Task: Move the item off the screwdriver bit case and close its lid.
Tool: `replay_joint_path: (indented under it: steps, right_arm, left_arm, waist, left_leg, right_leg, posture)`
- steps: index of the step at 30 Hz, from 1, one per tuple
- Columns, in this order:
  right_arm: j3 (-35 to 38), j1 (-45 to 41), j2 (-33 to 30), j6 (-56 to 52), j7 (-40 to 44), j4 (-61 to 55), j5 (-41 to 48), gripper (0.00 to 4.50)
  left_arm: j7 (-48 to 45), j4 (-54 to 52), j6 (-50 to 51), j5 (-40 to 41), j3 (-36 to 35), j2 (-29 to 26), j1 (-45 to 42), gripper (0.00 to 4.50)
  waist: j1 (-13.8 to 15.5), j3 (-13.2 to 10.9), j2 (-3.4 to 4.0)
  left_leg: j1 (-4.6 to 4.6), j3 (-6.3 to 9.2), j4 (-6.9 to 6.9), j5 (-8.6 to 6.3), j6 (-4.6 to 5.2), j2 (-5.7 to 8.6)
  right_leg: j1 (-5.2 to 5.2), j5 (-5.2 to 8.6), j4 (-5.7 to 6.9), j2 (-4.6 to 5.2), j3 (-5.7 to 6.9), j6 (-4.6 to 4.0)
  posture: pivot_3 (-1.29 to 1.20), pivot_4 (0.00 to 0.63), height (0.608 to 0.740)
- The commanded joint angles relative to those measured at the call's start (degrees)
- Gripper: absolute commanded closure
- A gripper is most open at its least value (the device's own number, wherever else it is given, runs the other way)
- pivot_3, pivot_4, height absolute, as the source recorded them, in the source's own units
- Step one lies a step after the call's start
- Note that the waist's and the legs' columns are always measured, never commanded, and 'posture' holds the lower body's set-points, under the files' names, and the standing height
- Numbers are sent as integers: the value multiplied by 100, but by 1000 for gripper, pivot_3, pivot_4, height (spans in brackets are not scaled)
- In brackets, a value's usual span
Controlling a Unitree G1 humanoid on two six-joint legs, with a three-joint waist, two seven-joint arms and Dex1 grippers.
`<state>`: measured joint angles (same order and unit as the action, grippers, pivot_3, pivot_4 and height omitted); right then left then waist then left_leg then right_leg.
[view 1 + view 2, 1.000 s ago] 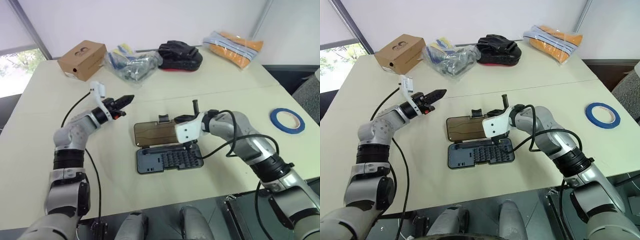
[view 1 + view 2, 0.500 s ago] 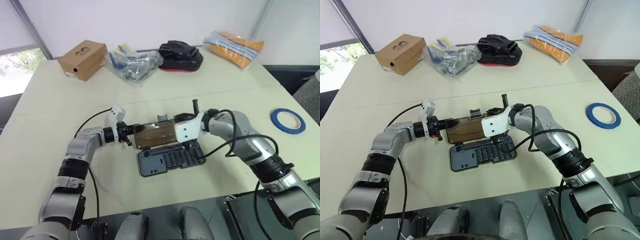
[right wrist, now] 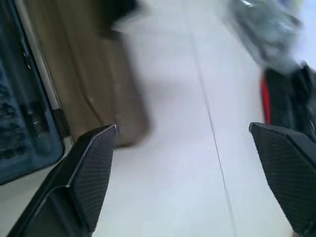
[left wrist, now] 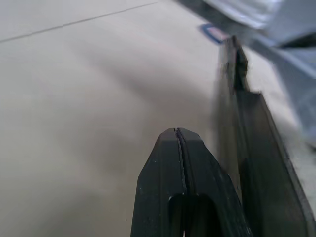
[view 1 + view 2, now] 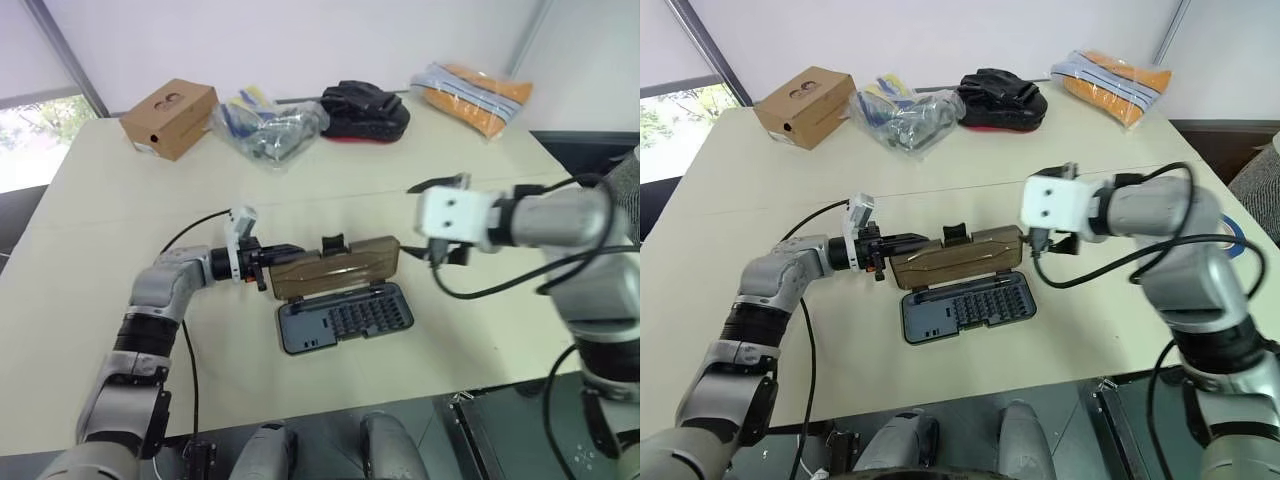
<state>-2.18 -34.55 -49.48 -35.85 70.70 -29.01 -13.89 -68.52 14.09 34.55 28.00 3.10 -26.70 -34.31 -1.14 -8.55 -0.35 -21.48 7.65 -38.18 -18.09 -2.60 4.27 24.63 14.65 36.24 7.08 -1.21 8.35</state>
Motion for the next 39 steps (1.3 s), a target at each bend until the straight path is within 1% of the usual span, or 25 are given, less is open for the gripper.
replay_joint_path:
  steps: [1,6,8,10,13,15,17,19,21,23,26,28,32,34,36,37,39]
  right_arm:
    - [525,261,-403,-460,50,-364,335,41]
    - [1125,993,-803,-819,-66,-607,708,41]
    - [1213,1239,-738,-1082,-203,-764,897,41]
    - [1206,1324,-615,-1347,-370,-916,1100,41]
    - [1125,1257,-235,-1926,-673,-1178,1531,41]
    - [1128,1207,-52,-2231,-783,-1332,1849,41]
    - [1180,1122,102,-2535,-828,-1464,2241,41]
    - [1244,1064,198,-2752,-870,-1519,2598,41]
    - [1270,1044,196,-2899,-941,-1549,2870,41]
    - [1238,1166,217,-2974,-987,-1602,3134,41]
    - [1090,1428,318,-2986,-1092,-1639,3484,41]
    - [1031,1508,458,-3022,-1193,-1588,3738,41]
    - [796,1844,736,-2871,-1179,-1260,4237,41]
    - [701,1862,753,-2772,-1203,-1161,4374,41]
    - [565,1864,750,-2628,-1228,-1076,4448,41]
    - [498,1863,758,-2579,-1257,-1037,4478,41]
    - [356,1860,799,-2514,-1343,-958,4534,585]
  left_arm:
    - [-575,-629,357,234,233,-323,60,4500]
    - [-1350,-1103,681,273,716,-867,83,4500]
    - [-1717,-1063,425,4,1087,-1090,169,4500]
    - [-1875,-885,109,-260,1346,-1158,206,4500]
    - [-1833,-565,-259,-561,1564,-1006,176,4500]
    - [-1728,-427,-379,-630,1572,-844,144,4500]
    - [-1611,-462,-327,-508,1468,-616,56,4500]
    - [-1426,-508,-54,-335,1347,-355,-128,4500]
    - [-1385,-529,39,-310,1353,-249,-207,4500]
    - [-1403,-416,-152,-568,1622,-238,-115,4500]
    - [-1479,-3,-728,-1110,2055,-321,105,4500]
    - [-1467,289,-982,-1335,2158,-342,134,4500]
    - [-1436,888,-1522,-1729,2288,-383,-73,4500]
    - [-1439,1029,-1535,-1645,2191,-305,-209,4500]
    - [-1370,1077,-1304,-1402,1954,-143,-455,4500]
    - [-1303,1104,-1194,-1280,1811,-43,-600,4500]
    - [-1186,1175,-818,-1037,1517,161,-970,4500]
  waist:
    - [19,0,0]
    - [42,-1,0]
    - [42,-1,0]
    - [39,-1,0]
    - [46,-2,0]
    - [55,-2,0]
    - [76,-2,-1]
    - [99,-4,-2]
    - [114,-5,-5]
    - [108,-4,-4]
    - [53,-4,-4]
    - [53,1,-2]
    - [66,14,-8]
    - [67,14,-7]
    - [69,13,-6]
    - [74,12,-7]
    - [79,9,-11]
  left_leg:
    - [1,-2,0,0,0,0]
    - [2,-12,-2,-1,3,-1]
    - [2,-14,-2,-2,4,-1]
    - [4,-16,-1,-2,4,-1]
    - [6,-16,-2,-2,4,-3]
    - [4,-13,-5,-2,4,-3]
    - [2,-8,-6,-2,4,-2]
    - [1,-6,-8,-2,5,0]
    - [0,-4,-11,-2,5,1]
    - [2,-6,-10,-3,6,1]
    - [7,-7,-3,-3,6,0]
    - [10,-6,-2,-3,6,-2]
    - [31,-5,-5,-8,16,-2]
    - [57,-3,-5,-17,33,-1]
    - [106,-1,1,-25,46,-1]
    - [116,1,2,-28,51,-1]
    - [110,9,-2,-28,52,-1]
  right_leg:
    - [-1,0,0,0,0,0]
    - [-2,0,1,0,-4,0]
    - [-2,0,0,0,-4,0]
    - [-4,0,-1,0,-4,0]
    - [-5,0,0,0,-5,0]
    - [-6,0,1,0,-5,0]
    - [-8,0,-1,3,-3,0]
    - [-9,0,-2,5,-3,0]
    - [-10,0,-1,5,0,0]
    - [-10,0,-1,5,-1,0]
    - [-10,0,-1,5,1,0]
    - [-12,0,-1,4,1,0]
    - [-41,0,-1,4,6,0]
    - [-71,0,-6,4,5,0]
    - [-118,2,-15,4,8,1]
    - [-131,3,-18,4,13,2]
    - [-131,3,-19,3,19,3]
  posture:
    - [0,150,740]
    - [0,150,740]
    - [0,150,740]
    - [0,150,740]
    - [0,150,740]
    - [0,150,740]
    - [0,150,740]
    - [0,150,740]
    - [0,150,740]
    - [0,150,740]
    - [0,150,740]
    - [0,150,740]
    - [0,150,740]
    - [0,150,740]
    - [0,150,740]
    - [0,150,740]
    - [0,150,740]
